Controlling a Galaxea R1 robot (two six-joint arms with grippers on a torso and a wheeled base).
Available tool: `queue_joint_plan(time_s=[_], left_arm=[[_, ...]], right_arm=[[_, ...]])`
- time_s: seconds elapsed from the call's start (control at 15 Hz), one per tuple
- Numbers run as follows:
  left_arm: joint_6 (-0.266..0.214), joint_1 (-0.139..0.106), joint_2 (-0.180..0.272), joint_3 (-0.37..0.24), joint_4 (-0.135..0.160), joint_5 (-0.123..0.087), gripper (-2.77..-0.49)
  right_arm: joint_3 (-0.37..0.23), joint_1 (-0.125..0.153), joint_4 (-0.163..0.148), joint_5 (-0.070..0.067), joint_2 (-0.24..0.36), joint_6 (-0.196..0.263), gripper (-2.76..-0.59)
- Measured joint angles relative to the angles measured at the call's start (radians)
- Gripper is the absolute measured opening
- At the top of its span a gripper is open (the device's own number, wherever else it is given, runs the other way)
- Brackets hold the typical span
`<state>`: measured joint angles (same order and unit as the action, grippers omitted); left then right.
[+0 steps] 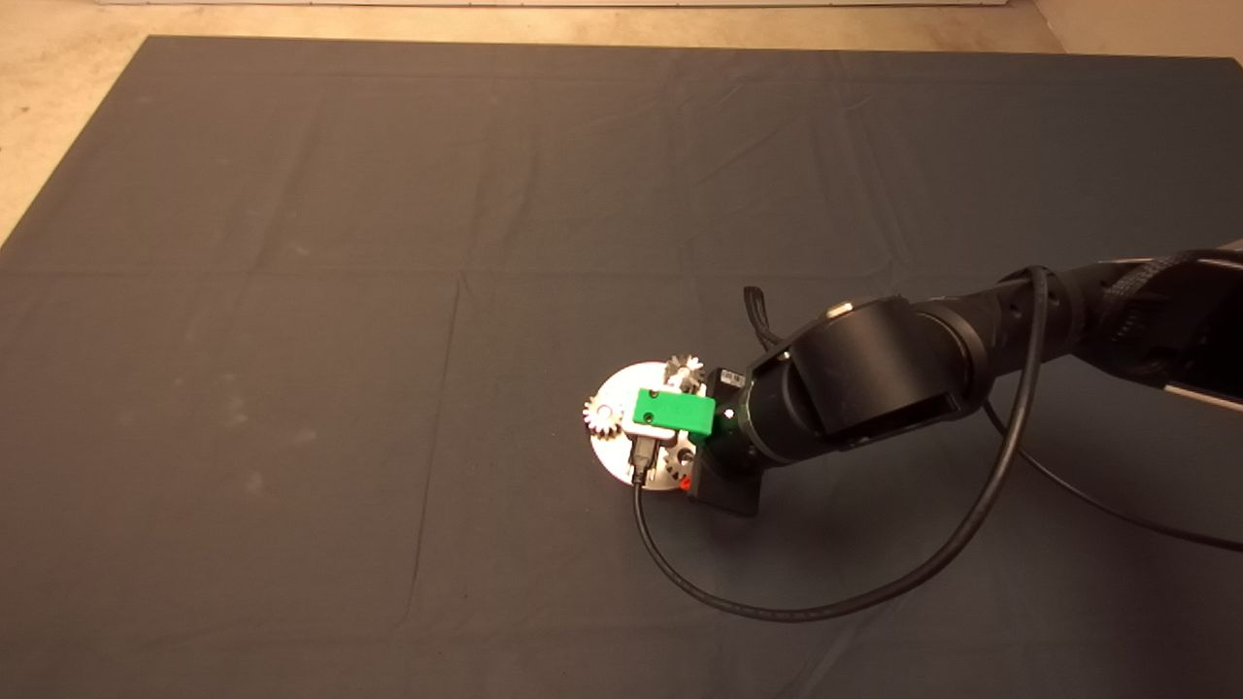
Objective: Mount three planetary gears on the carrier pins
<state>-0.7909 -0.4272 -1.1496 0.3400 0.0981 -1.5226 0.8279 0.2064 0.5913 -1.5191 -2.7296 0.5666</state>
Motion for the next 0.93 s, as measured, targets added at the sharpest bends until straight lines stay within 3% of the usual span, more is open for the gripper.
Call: queue_joint_plan(time_s=[0.67,0.93], left_arm=[[0.0,0.0,0.0,0.0,0.003,0.0,-1.24],[0.012,0.0,0.022,0.0,0.011,0.0,-1.24]], right_arm=[[0.001,-0.004,0.001,0.001,0.001,0.0,-2.37],[0.012,-0.004,0.001,0.001,0.007,0.0,-2.37]])
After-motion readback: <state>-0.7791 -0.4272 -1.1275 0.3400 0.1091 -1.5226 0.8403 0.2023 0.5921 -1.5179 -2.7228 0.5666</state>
